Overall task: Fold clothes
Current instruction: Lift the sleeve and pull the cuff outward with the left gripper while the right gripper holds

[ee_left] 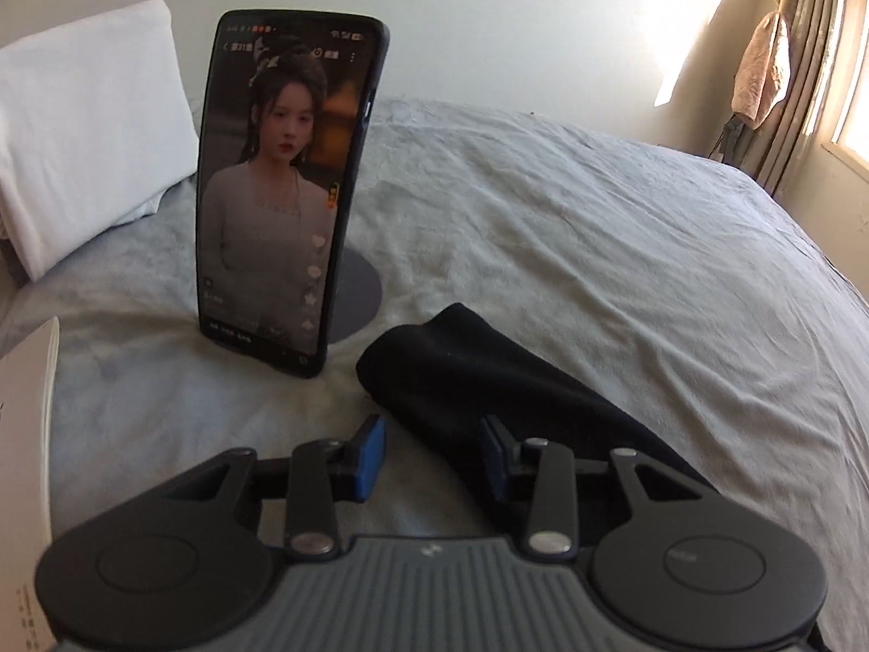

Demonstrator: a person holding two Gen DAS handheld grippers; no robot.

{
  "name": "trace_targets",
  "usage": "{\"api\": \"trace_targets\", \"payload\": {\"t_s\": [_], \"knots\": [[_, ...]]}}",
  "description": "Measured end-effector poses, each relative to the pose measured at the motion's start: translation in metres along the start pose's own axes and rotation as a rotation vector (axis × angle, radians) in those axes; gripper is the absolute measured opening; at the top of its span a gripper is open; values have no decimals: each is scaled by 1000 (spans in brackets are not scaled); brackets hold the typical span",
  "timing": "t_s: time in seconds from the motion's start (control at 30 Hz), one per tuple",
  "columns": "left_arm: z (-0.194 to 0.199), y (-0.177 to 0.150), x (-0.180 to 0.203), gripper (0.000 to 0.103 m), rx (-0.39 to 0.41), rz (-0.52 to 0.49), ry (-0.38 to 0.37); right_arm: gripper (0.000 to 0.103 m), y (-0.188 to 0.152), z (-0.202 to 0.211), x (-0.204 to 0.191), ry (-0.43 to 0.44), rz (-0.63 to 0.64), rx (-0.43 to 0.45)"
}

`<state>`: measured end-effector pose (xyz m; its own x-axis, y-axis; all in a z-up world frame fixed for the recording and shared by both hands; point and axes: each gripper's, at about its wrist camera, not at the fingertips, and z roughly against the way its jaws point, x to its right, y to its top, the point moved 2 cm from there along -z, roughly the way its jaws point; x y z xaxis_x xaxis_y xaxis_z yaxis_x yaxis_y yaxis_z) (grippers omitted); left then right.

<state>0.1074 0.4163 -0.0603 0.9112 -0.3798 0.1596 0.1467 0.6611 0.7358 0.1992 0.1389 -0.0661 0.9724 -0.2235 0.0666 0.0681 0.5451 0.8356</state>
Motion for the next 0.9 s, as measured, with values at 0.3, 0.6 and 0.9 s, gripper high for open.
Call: {"api": "trace_targets", "payload": {"t_s": [0.3, 0.6, 0.9], "knots": [[19, 15, 10, 4, 73, -212, 84, 5, 8, 12, 4, 16, -39, 72], [15, -1, -4, 13, 42, -295, 153, 17, 0, 2, -8, 95, -5, -28], [30, -2, 26, 13, 145, -388, -41, 34, 6, 27, 23, 29, -111, 87]]}}
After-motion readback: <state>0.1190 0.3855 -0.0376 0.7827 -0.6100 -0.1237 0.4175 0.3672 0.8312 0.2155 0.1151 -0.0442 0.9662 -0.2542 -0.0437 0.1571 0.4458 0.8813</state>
